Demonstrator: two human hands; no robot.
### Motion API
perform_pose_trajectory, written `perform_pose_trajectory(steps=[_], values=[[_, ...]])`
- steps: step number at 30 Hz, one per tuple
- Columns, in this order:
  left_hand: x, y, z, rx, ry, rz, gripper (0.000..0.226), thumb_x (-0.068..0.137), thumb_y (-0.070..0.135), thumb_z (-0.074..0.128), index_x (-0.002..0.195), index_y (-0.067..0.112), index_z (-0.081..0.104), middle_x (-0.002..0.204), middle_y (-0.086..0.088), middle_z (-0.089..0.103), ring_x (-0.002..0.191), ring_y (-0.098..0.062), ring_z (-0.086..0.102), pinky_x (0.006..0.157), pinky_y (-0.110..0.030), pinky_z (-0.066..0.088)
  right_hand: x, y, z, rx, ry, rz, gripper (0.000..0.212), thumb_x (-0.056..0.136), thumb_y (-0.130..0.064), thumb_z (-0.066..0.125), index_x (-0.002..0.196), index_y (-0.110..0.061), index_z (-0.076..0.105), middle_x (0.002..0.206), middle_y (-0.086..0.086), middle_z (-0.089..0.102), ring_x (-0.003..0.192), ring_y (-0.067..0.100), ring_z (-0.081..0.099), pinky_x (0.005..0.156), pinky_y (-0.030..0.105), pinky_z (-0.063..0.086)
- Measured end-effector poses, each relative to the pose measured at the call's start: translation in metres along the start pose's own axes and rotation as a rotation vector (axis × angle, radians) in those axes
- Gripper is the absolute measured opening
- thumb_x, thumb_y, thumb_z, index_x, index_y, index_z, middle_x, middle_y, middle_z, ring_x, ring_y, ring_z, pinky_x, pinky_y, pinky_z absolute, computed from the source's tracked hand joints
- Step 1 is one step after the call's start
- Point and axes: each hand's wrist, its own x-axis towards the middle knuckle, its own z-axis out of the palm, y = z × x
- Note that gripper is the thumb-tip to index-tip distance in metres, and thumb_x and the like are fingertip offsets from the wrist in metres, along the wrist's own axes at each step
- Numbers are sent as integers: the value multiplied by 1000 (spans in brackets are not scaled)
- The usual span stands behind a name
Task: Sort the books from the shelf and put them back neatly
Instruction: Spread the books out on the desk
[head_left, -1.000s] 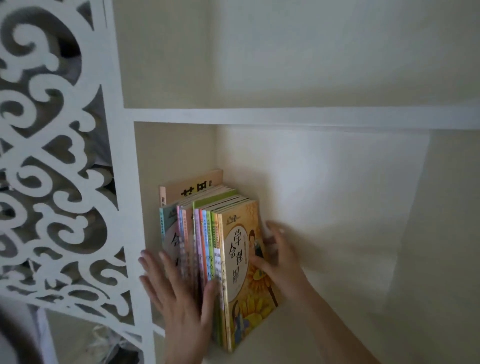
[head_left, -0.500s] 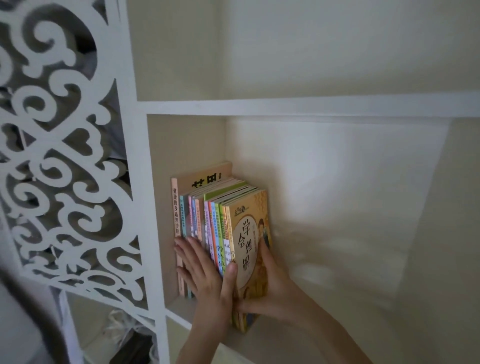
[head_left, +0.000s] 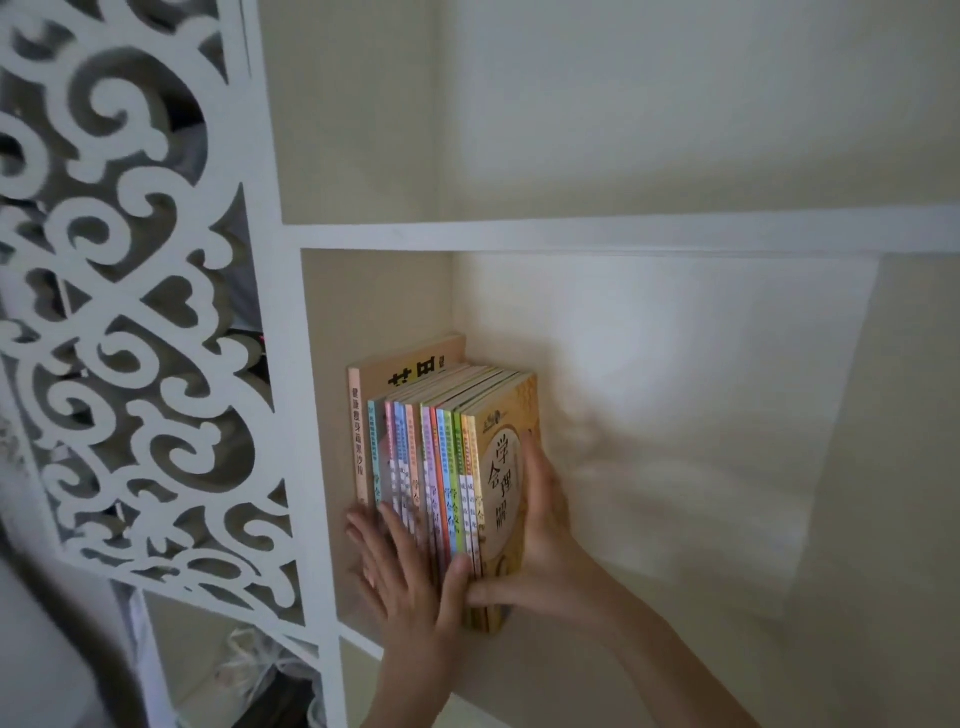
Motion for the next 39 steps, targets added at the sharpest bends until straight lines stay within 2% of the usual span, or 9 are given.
perform_pose_trajectory(steps=[4,7,10,12,18,22,30,36,39], values=[[5,10,0,-73,3,-106,82,93,68,12,152,13,-5,156,-26,-2,146,-30,-7,110,-60,17,14,-52,-23,30,7,-122,109,77,-31,67,138,-57,-19,148,-31,-30,140,1,-28,119,46,-3],[4,16,2,-22,28,-71,95,88,76,20,152,8,0,155,-29,6,144,-36,4,106,-59,17,40,-65,-25,-188,140,-174,89,82,-58,61,148,-47,2,158,-16,-13,146,15,-18,117,46,-3],[1,23,-3,-50,10,-92,113,75,88,24,151,9,-3,157,-23,-4,146,-32,-2,113,-52,10,57,-50,-9,-428,237,-260,61,86,-47,61,140,-28,40,145,0,39,141,27,25,110,52,33],[0,27,-8,-77,15,-85,119,70,89,31,151,10,-9,158,-20,-5,147,-31,-3,118,-43,4,61,-42,-1,-436,310,-283,53,86,-39,63,135,-23,47,135,1,49,134,27,36,100,47,45],[-7,23,-17,-234,12,-144,121,63,91,37,147,31,-26,158,3,-15,147,-18,-6,119,-46,8,58,-46,-1,-322,235,-272,96,81,-42,67,151,-26,5,157,6,17,146,27,15,117,48,24],[-18,32,-23,-206,106,-144,109,69,90,30,151,30,-12,160,-12,5,144,-29,14,108,-57,20,40,-49,-10,-120,246,-219,102,75,-57,63,145,-43,-9,159,-4,-18,146,17,-17,119,52,3],[-16,68,-40,-339,161,185,77,91,49,46,147,-1,27,154,-17,21,147,-15,13,118,-32,19,-11,-37,-18,-15,241,-153,85,80,-53,63,144,-39,8,154,-12,9,144,10,12,117,45,23],[-17,102,-64,-527,-38,116,48,96,35,49,141,20,40,143,6,38,137,-3,31,109,-46,37,-55,-46,-38,236,214,-1,74,87,-34,67,145,-26,22,143,-10,25,132,2,32,97,6,37],[-28,125,-83,-644,-147,93,35,96,23,53,130,29,50,123,23,57,119,4,51,97,-33,50,-98,-64,-55,300,177,18,65,90,-27,64,143,-31,26,142,-14,32,126,-6,41,90,4,40]])
